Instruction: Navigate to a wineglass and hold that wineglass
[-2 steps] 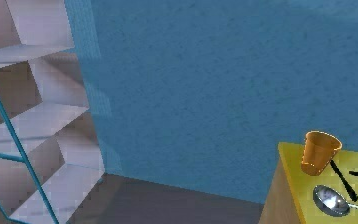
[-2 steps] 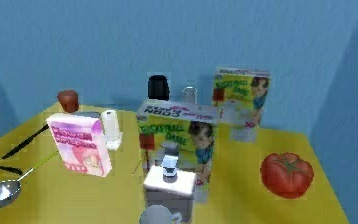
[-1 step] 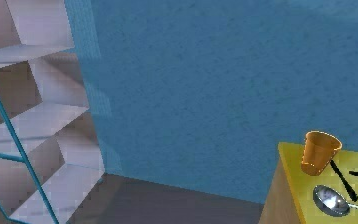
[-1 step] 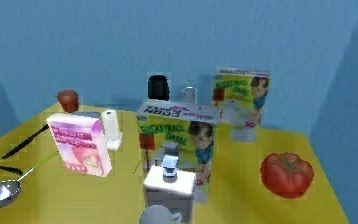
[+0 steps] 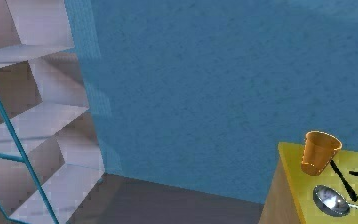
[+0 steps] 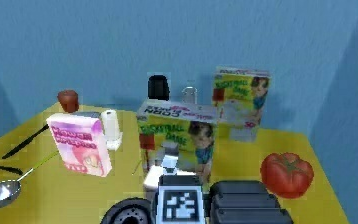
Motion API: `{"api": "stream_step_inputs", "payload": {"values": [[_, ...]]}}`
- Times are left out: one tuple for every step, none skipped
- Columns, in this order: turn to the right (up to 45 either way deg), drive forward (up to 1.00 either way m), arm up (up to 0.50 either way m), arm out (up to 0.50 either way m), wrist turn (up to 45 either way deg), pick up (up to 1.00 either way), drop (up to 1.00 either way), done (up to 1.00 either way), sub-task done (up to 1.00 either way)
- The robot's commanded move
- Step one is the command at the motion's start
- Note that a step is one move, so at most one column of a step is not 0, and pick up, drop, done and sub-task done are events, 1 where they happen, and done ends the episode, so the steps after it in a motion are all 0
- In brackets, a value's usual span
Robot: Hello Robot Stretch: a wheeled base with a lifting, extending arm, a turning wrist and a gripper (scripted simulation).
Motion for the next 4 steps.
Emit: {"api": "stream_step_inputs", "payload": {"values": [[0.0,0.0,0.0,0.42,0.0,0.0,0.0,0.0,0.0],[0.0,0.0,0.0,0.0,45.0,0.0,0.0,0.0,0.0],[0.0,0.0,0.0,0.0,45.0,0.0,0.0,0.0,0.0],[0.0,0.0,0.0,0.0,45.0,0.0,0.0,0.0,0.0]]}}
